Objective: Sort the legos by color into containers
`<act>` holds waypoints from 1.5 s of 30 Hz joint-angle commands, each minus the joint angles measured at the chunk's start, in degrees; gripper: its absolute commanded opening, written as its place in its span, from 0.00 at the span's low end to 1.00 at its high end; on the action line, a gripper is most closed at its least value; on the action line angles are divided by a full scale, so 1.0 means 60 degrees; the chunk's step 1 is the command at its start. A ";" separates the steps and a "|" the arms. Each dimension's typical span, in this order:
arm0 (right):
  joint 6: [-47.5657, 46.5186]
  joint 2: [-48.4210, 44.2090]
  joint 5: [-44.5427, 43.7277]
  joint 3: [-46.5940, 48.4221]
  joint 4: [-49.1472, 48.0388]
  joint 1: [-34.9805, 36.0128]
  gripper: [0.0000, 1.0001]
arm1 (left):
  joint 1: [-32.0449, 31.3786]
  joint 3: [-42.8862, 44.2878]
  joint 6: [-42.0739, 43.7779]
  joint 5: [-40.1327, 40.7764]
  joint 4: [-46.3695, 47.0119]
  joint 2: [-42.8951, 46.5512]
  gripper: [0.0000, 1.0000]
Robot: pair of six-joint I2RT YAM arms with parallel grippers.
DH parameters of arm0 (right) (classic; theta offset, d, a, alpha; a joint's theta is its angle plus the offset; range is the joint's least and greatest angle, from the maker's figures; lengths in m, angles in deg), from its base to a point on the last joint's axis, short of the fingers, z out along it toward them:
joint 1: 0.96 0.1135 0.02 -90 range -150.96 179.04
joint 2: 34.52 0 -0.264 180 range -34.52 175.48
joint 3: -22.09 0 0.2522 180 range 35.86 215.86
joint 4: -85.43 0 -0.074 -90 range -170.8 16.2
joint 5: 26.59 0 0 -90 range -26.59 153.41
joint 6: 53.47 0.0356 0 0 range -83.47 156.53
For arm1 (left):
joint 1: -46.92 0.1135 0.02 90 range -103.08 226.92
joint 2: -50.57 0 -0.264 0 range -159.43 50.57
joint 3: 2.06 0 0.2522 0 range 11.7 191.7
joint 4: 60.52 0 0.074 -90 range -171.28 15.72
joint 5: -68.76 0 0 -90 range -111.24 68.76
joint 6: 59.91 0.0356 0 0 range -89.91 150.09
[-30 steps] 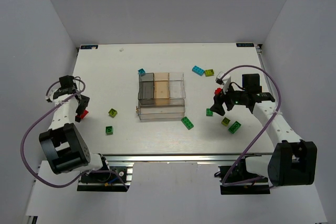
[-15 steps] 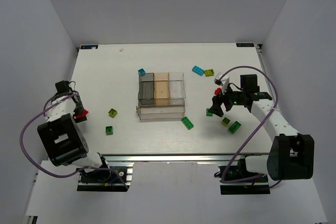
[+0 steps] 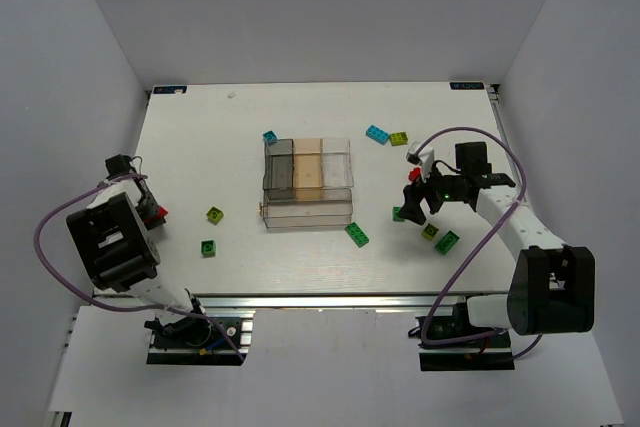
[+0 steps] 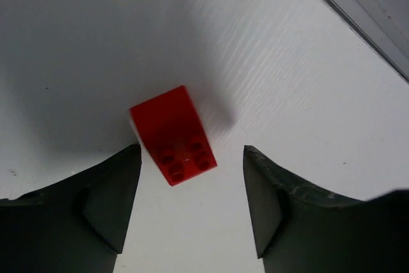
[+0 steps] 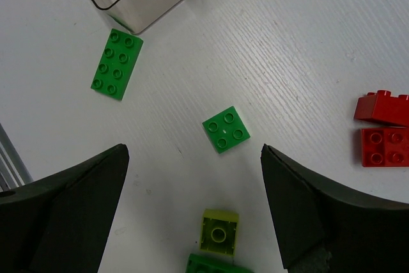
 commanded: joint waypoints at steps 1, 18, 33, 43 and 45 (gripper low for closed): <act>-0.0269 0.0087 -0.0029 0.0465 0.0265 -0.0012 0.89 | 0.0201 0.0207 -0.0345 0.0282 0.0064 -0.0161 0.74; -0.0269 0.0014 -0.0103 0.0832 0.0573 -0.0041 0.89 | 0.0305 -0.0262 0.2359 -0.1955 0.1086 -0.0499 0.11; -0.0036 0.0028 0.0864 0.0890 0.0589 0.0047 0.00 | -0.1610 -0.1020 0.8284 -0.7889 0.4397 0.2313 0.00; 0.0638 0.0292 0.1025 0.1315 0.0427 0.0061 0.04 | -0.4995 0.2035 1.0772 -0.7367 0.2542 0.0675 0.00; 0.0683 0.0248 0.1025 0.1286 0.0412 0.0090 0.06 | -0.5290 0.2578 1.1197 -0.6767 0.2013 0.0104 0.00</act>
